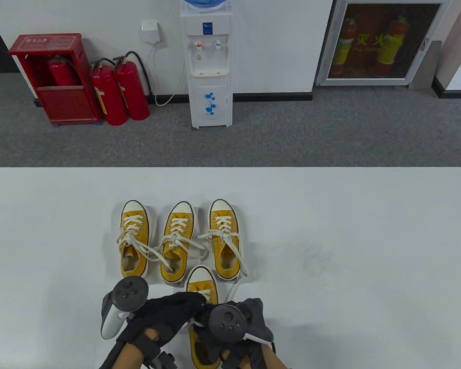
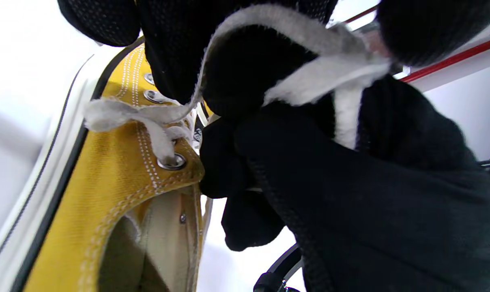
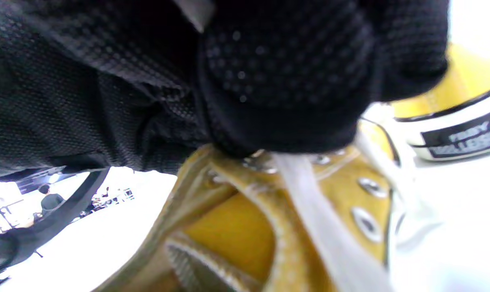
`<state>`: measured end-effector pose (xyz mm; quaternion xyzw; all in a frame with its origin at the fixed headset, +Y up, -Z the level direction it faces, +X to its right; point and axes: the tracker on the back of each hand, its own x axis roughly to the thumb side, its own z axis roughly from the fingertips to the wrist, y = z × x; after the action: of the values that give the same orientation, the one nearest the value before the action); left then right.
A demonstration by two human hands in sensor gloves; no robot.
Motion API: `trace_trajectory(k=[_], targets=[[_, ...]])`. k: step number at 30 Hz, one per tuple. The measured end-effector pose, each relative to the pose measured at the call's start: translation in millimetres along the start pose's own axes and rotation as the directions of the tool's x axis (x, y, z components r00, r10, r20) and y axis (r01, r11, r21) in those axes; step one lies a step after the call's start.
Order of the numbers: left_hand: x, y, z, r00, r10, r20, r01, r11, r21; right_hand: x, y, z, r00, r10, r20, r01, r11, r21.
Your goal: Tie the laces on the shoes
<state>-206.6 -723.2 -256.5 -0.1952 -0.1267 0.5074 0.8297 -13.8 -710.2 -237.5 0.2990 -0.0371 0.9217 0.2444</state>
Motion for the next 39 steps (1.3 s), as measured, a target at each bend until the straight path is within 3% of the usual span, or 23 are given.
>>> trace_trajectory(k=[7,16,22,29,33,39], targets=[[-1.8,0.1,0.5,0.996,0.094,0.007,-0.094,0.988,0.119,-0.2,-2.5,0.8,0.998,0.045,-0.036,-0.047,0.998,-0.038],[-2.7,10.3,9.6,0.979,0.199,0.052,-0.206,0.929,0.309,-8.3,-14.7,2.9,0.995,-0.039,-0.089,0.034,0.998,-0.053],[-7.3,28.0,15.5,0.934,0.345,0.097,-0.358,0.889,0.286,-25.3,-40.1,7.2,0.983,-0.12,-0.139,0.11,0.991,-0.081],[-2.7,36.1,17.8,0.915,0.386,0.115,-0.403,0.876,0.266,-24.8,-59.5,8.5,0.983,-0.067,-0.169,0.038,0.985,-0.17],[-1.1,40.4,22.4,0.921,0.376,0.102,-0.389,0.888,0.244,-25.2,-66.8,10.7,0.98,-0.065,-0.189,0.034,0.986,-0.164],[-9.9,50.5,31.5,0.93,0.36,0.08,-0.366,0.876,0.315,-40.4,-80.5,25.7,0.968,-0.074,-0.238,0.022,0.976,-0.216]])
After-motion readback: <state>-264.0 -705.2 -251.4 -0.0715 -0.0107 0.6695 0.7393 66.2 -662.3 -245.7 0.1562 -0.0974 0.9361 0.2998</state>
